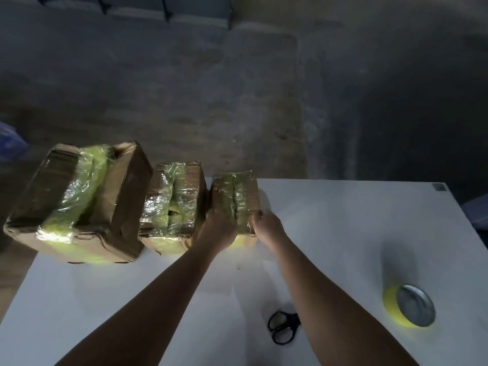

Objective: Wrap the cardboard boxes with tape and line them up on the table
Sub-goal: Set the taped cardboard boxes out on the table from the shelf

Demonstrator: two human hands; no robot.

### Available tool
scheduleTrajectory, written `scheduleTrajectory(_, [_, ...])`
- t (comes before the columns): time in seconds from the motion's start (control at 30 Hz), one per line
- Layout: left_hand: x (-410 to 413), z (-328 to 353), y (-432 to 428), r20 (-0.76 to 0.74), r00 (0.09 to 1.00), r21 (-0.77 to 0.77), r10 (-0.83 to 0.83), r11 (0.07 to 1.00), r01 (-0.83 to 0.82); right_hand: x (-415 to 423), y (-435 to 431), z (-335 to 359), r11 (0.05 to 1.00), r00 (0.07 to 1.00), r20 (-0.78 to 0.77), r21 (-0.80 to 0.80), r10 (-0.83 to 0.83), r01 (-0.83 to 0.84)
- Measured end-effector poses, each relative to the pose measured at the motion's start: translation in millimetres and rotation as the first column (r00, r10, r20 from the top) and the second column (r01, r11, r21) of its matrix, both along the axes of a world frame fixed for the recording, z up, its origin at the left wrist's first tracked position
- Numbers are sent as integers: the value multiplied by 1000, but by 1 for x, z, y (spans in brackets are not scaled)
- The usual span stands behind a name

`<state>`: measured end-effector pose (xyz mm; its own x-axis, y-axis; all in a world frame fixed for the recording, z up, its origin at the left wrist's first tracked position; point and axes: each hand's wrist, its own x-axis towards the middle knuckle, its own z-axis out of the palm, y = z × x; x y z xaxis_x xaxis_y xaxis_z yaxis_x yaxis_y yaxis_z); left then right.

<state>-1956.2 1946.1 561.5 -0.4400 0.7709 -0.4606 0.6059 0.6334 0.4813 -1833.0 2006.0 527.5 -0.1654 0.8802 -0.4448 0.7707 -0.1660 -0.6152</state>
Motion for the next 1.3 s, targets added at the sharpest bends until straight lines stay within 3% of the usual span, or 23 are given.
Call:
scheduleTrajectory(0.13, [7, -5, -11, 3, 999, 24, -49, 999, 48, 3, -6, -8, 997, 999, -44, -69, 19, -22])
scheduleTrajectory(0.3, [25, 12, -21, -87, 977, 177, -196, 962, 209, 15, -19, 12, 993, 990, -94, -62, -105, 99])
scheduleTrajectory(0.43, [46, 29, -38, -5, 962, 322, -274, 910, 261, 31, -46, 42, 975, 963, -157, -3, -219, 221])
scheduleTrajectory(0.57, [78, 35, -77, 32, 918, 426, -396, 836, 346, 62, -101, 52, 908, 882, -245, 10, -404, 418])
scheduleTrajectory(0.77, [139, 21, -150, 43, 803, 530, -594, 695, 486, 124, -206, 31, 716, 633, -378, -130, -676, 686])
scheduleTrajectory(1.07, [247, -56, -266, 162, 614, 451, -772, 612, 650, 229, -372, -41, 425, 349, -306, -228, -886, 876])
scheduleTrajectory(1.2, [283, -120, -337, 209, 590, 310, -780, 625, 716, 267, -461, -99, 354, 291, -249, -269, -924, 895])
scheduleTrajectory(1.3, [302, -180, -388, 223, 579, 240, -784, 620, 747, 294, -520, -152, 345, 303, -192, -245, -933, 906])
